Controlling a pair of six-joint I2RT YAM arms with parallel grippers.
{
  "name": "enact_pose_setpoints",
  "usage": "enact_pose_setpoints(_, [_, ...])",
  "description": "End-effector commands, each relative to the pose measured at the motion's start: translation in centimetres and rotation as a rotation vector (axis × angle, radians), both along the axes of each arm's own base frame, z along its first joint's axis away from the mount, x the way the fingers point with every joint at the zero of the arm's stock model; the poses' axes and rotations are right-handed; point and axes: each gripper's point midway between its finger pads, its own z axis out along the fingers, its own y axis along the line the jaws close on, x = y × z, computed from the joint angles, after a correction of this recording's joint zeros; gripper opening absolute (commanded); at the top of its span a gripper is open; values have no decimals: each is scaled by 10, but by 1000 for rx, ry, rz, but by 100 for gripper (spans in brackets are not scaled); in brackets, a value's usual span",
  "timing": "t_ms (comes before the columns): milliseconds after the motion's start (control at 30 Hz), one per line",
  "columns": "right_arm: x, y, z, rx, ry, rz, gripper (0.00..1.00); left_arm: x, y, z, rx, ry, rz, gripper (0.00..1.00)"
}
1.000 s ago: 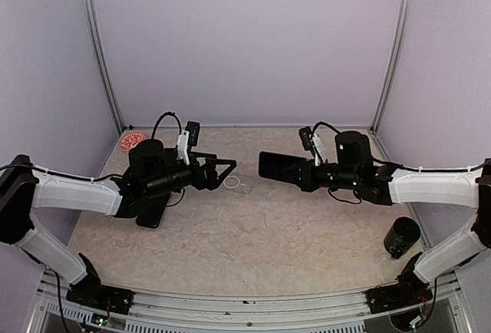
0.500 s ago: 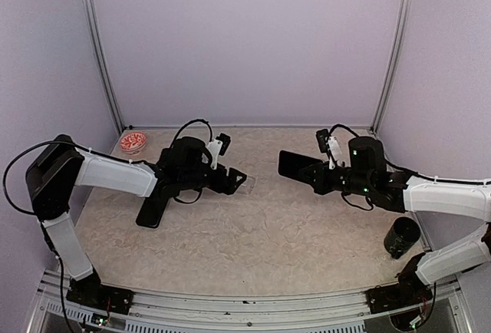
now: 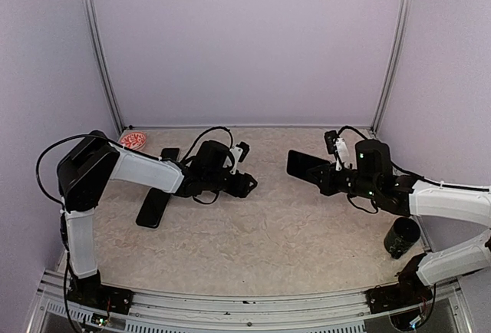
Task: Put the phone into the phone case
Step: Move the phone case to the center of the board.
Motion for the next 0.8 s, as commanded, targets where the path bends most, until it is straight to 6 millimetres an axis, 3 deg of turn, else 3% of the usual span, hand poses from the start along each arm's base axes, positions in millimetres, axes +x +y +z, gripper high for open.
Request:
enact_pose_setpoints(0, [4, -10, 18, 35, -60, -41, 0, 0, -8, -24, 43, 41, -16, 67])
enact_pose_setpoints(533, [5, -8, 9, 39, -39, -38, 0, 1, -18, -59, 141, 71, 16, 43])
enact_pose_setpoints(767, [6, -7, 11, 41, -47, -30, 0, 3, -17, -69, 175, 76, 27, 38])
